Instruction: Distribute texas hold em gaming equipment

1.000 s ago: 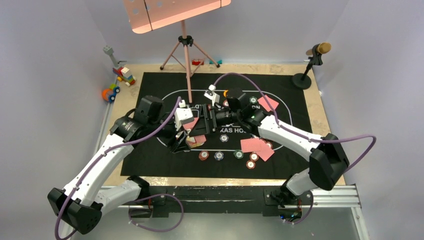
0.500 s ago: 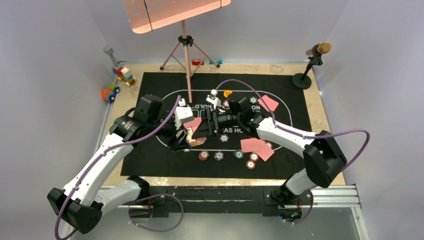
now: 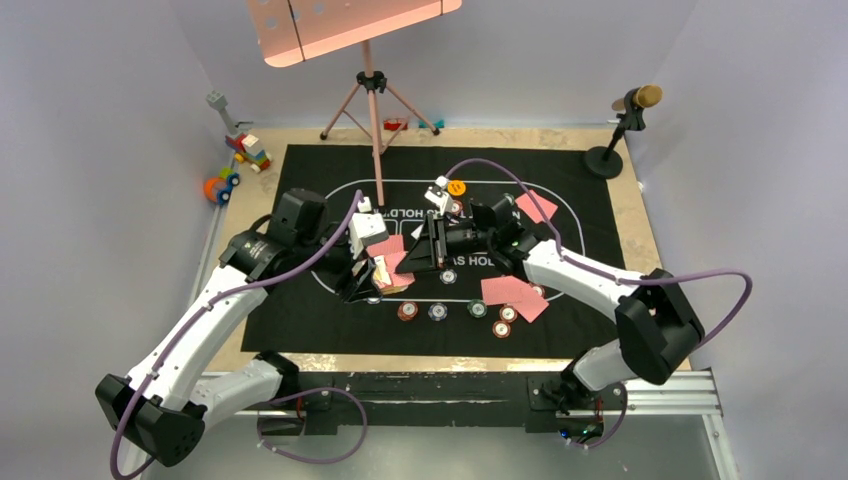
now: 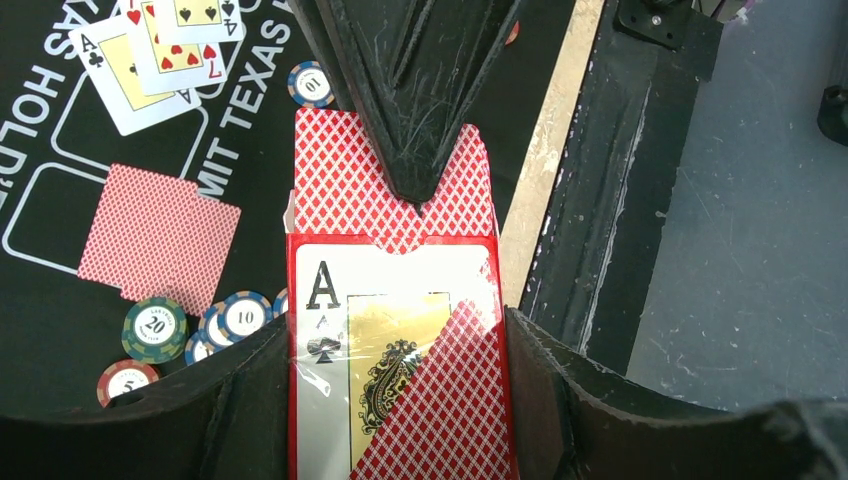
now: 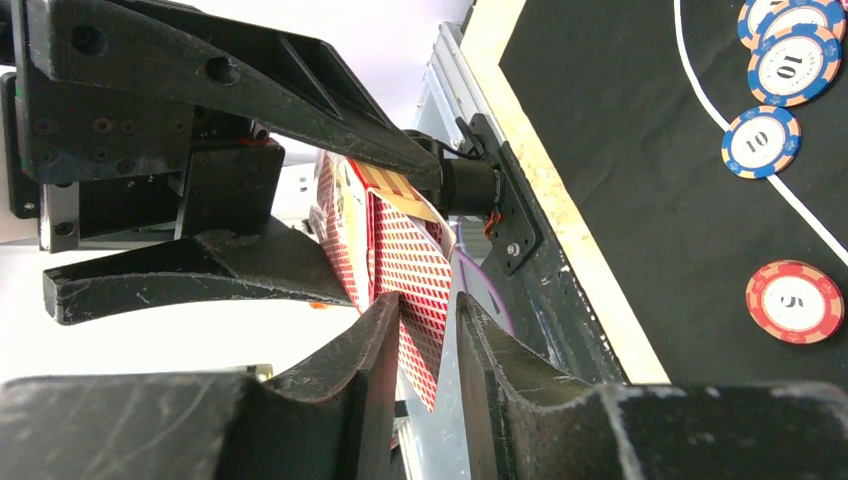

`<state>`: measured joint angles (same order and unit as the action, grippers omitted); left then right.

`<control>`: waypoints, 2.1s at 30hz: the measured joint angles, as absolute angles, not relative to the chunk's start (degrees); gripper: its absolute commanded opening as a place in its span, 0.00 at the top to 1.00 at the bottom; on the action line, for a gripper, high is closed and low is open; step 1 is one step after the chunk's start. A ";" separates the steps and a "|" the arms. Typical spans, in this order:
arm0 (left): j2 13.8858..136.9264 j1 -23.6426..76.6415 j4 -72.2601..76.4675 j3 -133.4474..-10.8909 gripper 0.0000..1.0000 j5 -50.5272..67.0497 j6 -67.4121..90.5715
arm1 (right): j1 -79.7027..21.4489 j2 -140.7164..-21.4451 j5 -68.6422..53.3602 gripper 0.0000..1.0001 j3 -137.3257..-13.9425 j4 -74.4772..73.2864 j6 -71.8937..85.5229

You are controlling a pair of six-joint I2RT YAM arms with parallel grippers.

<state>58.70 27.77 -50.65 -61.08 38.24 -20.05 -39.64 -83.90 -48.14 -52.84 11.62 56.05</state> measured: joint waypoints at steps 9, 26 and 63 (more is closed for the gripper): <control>58.48 27.77 -50.41 -61.08 1.00 38.83 -20.01 | -37.82 -80.90 -47.68 0.44 -51.33 10.72 55.99; 58.41 27.77 -49.89 -64.64 1.00 38.35 -15.51 | -43.88 -87.15 -48.80 0.54 -52.38 24.40 66.15; 59.48 33.30 -56.27 -64.23 0.00 30.96 -24.69 | -44.64 -85.86 -45.65 0.97 -54.54 15.57 61.63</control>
<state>59.48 33.30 -56.27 -64.23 30.96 -24.69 -44.64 -85.86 -45.65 -54.54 15.57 61.63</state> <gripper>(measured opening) 0.994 0.215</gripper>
